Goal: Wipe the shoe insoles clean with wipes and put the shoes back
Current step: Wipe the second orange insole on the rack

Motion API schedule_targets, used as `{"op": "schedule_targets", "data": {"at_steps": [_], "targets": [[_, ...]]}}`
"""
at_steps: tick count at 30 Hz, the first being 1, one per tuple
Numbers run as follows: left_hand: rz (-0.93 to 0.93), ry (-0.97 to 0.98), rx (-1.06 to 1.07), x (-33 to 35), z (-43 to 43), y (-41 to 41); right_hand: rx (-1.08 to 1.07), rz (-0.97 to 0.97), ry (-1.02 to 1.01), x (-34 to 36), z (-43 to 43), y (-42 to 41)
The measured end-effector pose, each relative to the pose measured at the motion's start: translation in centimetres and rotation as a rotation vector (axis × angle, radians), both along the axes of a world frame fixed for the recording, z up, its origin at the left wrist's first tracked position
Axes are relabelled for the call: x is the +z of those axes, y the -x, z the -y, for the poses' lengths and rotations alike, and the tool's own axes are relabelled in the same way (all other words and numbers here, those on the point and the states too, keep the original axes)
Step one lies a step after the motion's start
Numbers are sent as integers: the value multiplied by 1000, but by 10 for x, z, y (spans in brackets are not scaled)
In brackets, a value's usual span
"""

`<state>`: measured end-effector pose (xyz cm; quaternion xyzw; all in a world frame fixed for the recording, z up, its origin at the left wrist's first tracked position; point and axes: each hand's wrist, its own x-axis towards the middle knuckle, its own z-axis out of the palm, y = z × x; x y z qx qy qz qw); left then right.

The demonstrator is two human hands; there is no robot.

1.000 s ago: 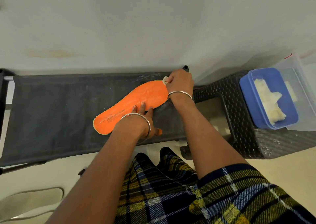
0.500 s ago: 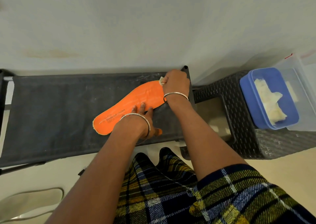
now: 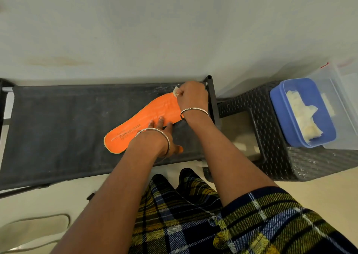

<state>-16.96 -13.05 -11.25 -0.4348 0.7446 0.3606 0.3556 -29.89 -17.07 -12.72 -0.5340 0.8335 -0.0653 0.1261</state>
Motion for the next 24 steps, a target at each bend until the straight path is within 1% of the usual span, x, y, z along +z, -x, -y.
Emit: {"op": "schedule_targets", "data": {"at_steps": [2, 4, 6, 8, 10, 11, 13, 17, 19, 22, 24], "targets": [[4, -1, 5, 1, 0, 2, 114, 47, -28, 0, 1, -7], [10, -8, 9, 2, 0, 3, 204, 53, -56, 1, 1, -10], [13, -4, 2, 3, 1, 3, 155, 14, -56, 1, 1, -4], [9, -1, -7, 5, 1, 1, 27, -58, -42, 2, 0, 7], [2, -4, -14, 8, 2, 0, -80, -63, -23, 3, -4, 16], [2, -6, -13, 9, 1, 0, -98, -53, -18, 2, -5, 18], [8, -4, -9, 11, 0, 2, -60, -19, -23, 4, -5, 11], [27, -5, -7, 12, -1, 5, 120, 137, -36, 6, -2, -7], [19, -7, -5, 12, 0, 4, 67, 125, -25, 4, -3, 1], [0, -10, -10, 12, 1, 1, -105, 10, -10, 1, -5, 20], [5, -14, -13, 13, 1, 1, -155, -3, 1, -1, -7, 26]]}}
